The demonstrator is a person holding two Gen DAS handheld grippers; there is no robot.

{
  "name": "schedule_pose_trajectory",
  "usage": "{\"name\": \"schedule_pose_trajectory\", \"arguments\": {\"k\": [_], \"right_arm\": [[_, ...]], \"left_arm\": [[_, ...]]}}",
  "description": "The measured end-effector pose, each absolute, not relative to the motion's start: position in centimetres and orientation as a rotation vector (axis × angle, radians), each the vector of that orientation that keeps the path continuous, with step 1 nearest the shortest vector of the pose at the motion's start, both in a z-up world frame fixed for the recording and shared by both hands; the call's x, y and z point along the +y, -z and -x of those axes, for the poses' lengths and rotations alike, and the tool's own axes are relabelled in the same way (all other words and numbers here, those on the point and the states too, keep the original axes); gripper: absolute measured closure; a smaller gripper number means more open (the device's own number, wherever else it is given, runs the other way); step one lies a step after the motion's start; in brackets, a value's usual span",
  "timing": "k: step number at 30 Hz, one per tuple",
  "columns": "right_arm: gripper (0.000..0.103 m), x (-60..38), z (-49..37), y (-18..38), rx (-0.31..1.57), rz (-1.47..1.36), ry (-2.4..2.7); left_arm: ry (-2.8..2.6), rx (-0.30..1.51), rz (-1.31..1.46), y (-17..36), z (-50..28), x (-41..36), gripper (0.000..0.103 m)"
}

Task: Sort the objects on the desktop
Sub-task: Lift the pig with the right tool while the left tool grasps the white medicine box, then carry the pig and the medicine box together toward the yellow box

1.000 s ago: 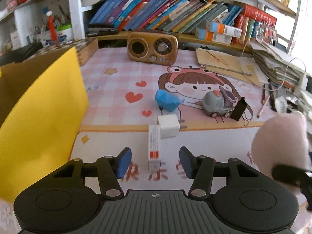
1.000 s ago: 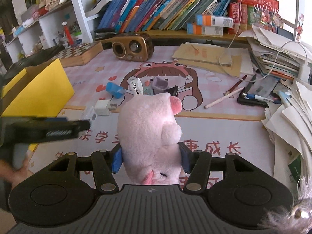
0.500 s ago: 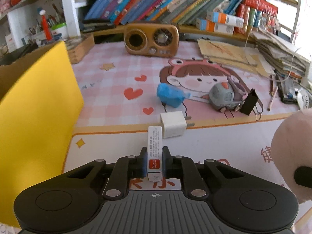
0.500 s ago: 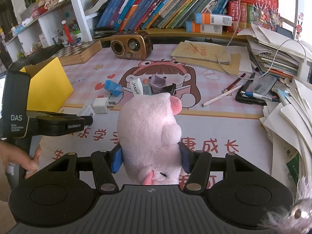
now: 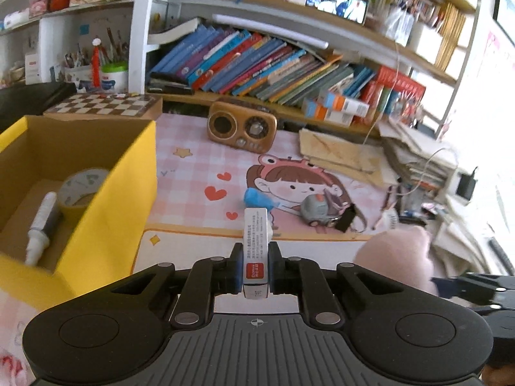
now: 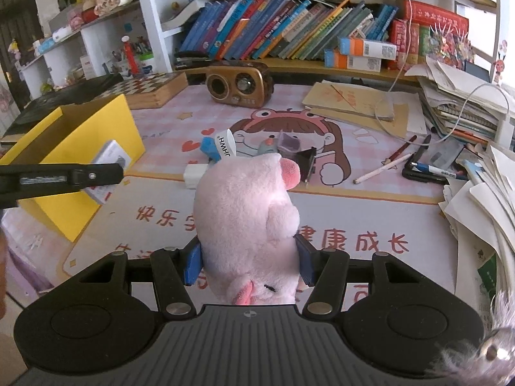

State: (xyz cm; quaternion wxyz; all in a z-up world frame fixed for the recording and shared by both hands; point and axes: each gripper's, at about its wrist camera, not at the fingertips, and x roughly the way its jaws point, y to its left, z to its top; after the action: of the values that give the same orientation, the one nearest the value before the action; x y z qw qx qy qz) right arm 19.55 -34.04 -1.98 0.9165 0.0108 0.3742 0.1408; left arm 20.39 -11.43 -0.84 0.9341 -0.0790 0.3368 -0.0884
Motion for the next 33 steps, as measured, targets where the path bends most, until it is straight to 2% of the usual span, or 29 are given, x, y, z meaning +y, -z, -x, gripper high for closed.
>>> {"name": "schedule_pose_trajectory", "arguments": {"k": [33], "right_arm": [[0.049, -21.1, -6.9, 0.9, 0.766, -0.057, -0.214]], "left_arm": [[0.327, 0.720, 0.185, 0.9, -8.0, 0.1, 0.090]]}}
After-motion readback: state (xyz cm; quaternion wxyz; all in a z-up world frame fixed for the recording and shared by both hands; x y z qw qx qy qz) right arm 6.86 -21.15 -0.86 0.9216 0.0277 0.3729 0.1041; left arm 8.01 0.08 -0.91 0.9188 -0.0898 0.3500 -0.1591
